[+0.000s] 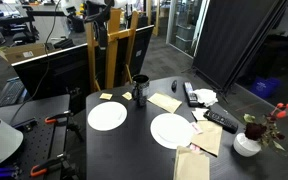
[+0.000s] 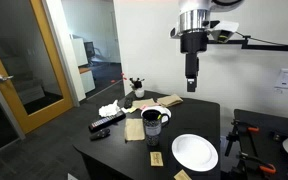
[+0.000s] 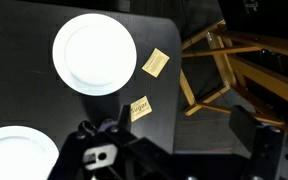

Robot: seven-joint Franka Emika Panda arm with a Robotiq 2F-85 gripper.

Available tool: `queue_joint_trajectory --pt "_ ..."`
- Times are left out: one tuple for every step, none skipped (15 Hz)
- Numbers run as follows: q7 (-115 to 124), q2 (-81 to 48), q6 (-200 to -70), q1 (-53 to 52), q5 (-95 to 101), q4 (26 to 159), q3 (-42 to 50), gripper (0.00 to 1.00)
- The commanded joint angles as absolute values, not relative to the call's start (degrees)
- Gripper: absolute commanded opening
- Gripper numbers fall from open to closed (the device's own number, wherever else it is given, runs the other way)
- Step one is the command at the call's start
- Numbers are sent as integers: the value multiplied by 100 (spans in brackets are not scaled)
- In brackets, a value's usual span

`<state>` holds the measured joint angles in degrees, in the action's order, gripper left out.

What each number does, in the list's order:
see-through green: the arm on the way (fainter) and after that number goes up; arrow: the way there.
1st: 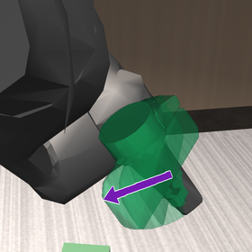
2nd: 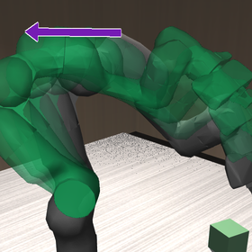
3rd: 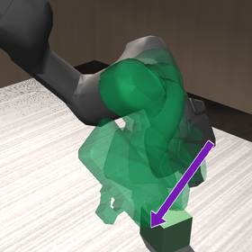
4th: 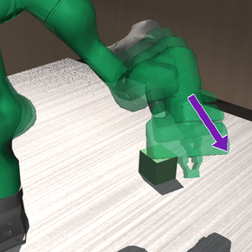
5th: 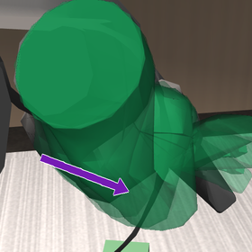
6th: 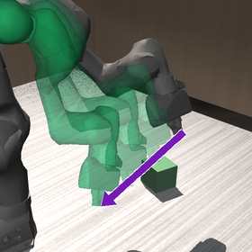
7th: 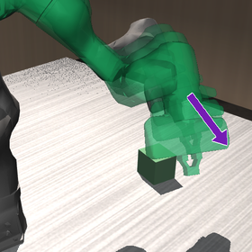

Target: Take the yellow pen out of the mug

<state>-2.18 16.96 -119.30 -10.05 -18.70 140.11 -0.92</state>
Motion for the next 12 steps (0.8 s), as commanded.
queue_joint_trajectory --pt "-245 1696 -11911 -889 -1901 14001 -200 100" --pt "-245 1696 -11911 -889 -1901 14001 -200 100" --pt "-245 1696 -11911 -889 -1901 14001 -200 100" --pt "-245 1696 -11911 -889 -1901 14001 -200 100" --pt "-245 1696 -11911 -889 -1901 14001 -200 100" --pt "-245 1696 -11911 -889 -1901 14001 -200 100" --pt "-245 1696 -11911 -889 -1901 14001 -200 100" --pt "-245 1696 -11911 -889 -1901 14001 -200 100" --pt "-245 1696 -11911 -889 -1901 14001 -200 100" --pt "-235 1636 -11977 -874 -1858 13968 -209 100" --pt "-286 1580 -12054 -867 -1829 13942 -211 100" --pt "-388 1498 -12149 -862 -1801 13900 -199 100"
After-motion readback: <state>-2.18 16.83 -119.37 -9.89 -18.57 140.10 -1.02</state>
